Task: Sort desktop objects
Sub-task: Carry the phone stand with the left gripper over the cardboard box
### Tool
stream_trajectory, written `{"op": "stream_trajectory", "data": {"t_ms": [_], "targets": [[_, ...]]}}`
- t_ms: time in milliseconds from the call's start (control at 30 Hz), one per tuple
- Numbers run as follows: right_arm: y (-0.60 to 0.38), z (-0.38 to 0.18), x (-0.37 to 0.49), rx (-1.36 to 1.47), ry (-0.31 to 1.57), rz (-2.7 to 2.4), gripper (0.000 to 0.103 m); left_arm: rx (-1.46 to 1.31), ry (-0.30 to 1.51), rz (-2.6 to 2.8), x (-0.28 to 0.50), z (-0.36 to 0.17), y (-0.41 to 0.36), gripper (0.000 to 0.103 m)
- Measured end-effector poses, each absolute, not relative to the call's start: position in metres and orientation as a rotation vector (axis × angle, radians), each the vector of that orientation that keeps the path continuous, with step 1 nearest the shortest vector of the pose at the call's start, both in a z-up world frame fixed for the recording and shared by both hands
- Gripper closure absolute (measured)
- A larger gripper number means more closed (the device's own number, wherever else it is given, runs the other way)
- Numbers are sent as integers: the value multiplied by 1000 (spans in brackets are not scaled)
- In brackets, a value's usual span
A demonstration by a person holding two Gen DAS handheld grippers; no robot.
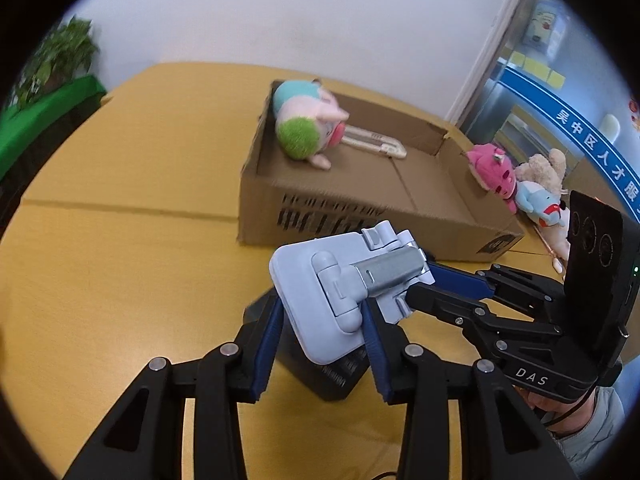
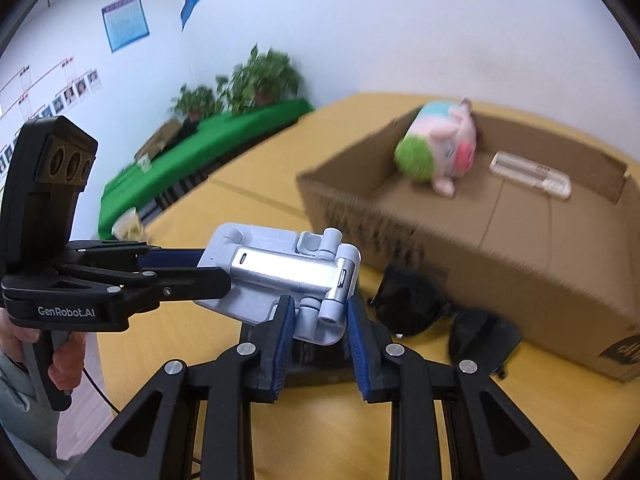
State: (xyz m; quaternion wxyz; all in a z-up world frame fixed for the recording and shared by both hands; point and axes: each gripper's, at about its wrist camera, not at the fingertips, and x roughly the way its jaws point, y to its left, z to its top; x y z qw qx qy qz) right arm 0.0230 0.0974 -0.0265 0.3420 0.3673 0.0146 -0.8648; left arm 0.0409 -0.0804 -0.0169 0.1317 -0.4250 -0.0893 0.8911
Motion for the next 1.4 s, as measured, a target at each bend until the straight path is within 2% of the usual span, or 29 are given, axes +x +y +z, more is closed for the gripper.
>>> {"op": "stream_trajectory", "data": {"t_ms": [333, 567, 800, 1100, 1400], "targets": [[141, 45, -15, 800, -35, -2465, 77, -1007, -109, 2539, -34, 45, -40, 65], [149, 60, -65, 810, -104, -2487, 77, -1003, -74, 2504, -87, 59, -38, 66], [133, 23, -119, 949, -184, -2421, 77, -1160, -2, 2514, -133, 33, -45, 67], [122, -62, -172, 1254, -371, -2234, 77, -1466, 36, 2443, -173, -31, -55, 68], [106, -99, -189, 1487, -373, -2158, 77, -1655, 211, 2426, -181, -58, -42, 70]]}}
